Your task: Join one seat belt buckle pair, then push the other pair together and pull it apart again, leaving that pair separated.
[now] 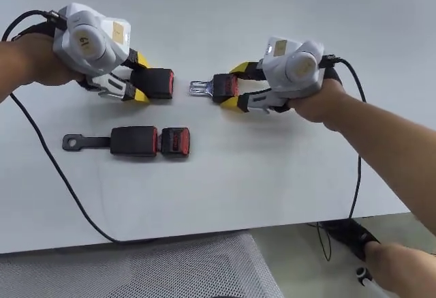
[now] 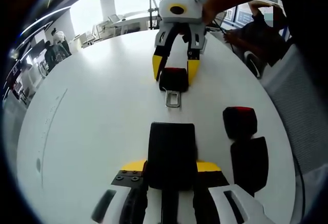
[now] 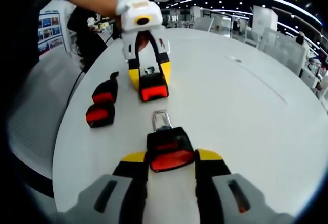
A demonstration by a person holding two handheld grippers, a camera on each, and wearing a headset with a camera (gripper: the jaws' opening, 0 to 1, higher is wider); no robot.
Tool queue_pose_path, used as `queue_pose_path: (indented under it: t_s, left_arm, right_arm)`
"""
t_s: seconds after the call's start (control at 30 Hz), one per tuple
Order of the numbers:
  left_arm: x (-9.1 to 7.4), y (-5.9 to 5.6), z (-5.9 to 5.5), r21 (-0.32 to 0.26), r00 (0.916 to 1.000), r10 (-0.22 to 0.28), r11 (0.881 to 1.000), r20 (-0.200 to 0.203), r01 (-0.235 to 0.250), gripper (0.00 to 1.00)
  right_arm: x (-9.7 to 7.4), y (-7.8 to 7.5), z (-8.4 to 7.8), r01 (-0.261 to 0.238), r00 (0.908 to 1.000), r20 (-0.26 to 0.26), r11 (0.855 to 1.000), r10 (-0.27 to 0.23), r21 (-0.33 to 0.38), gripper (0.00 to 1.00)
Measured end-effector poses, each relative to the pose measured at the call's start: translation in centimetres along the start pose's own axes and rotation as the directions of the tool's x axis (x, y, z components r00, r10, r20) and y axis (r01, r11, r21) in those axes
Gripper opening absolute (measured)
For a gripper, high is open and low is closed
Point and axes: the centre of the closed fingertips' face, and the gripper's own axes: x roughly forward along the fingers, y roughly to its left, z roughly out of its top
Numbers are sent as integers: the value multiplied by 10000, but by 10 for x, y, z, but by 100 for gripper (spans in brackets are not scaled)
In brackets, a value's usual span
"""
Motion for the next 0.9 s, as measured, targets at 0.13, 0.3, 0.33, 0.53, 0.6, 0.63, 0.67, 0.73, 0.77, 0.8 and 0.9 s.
queue_pose_path:
  t_s: [0.13,0.3,0.33,0.53,0.6,0.63,0.67,0.73,0.77,0.8,0.9]
  left_arm:
    - [0,0,0,-24,10000,8,10000,-15,-8,35]
    - [0,-1,0,-54,10000,29,10000,-17,-30,35]
    - [0,-1,0,-67,10000,34,10000,-11,-34,35]
    - [-1,-1,-1,-70,10000,32,10000,2,-32,35]
    - [-1,-1,-1,-69,10000,31,10000,-9,-31,35]
    - [-1,0,-1,-70,10000,32,10000,-12,-32,35]
    - [-1,0,-1,-70,10000,34,10000,-11,-34,35]
    - [-1,0,-1,-69,10000,35,10000,-8,-35,35]
    - [-1,-1,-1,-68,10000,36,10000,-15,-37,35]
    - [-1,-1,-1,-68,10000,36,10000,-26,-36,35]
    - [0,-1,-1,-63,10000,35,10000,-52,-36,35]
  right_arm:
    - [-11,-3,-9,7,10000,-54,10000,-6,40,35]
    - [-22,-7,-18,69,9999,-129,9999,-67,92,35]
    - [-23,-8,-19,69,9999,-131,9999,-67,106,35]
    - [-31,-12,-27,28,9997,-262,10000,-28,-2,35]
    - [-33,-14,-28,54,9996,-290,10000,-56,-41,35]
    - [-33,-14,-29,60,9995,-297,10000,-61,-54,35]
    - [-34,-15,-31,89,9994,-320,9999,-91,-56,35]
    - [-36,-16,-34,157,9994,-312,9999,-159,-55,36]
    - [-37,-17,-35,200,9993,-303,9998,-201,-8,36]
    - [-37,-18,-37,220,9992,-321,9997,-218,54,36]
    - [-39,-21,-40,241,9991,-347,9997,-238,84,36]
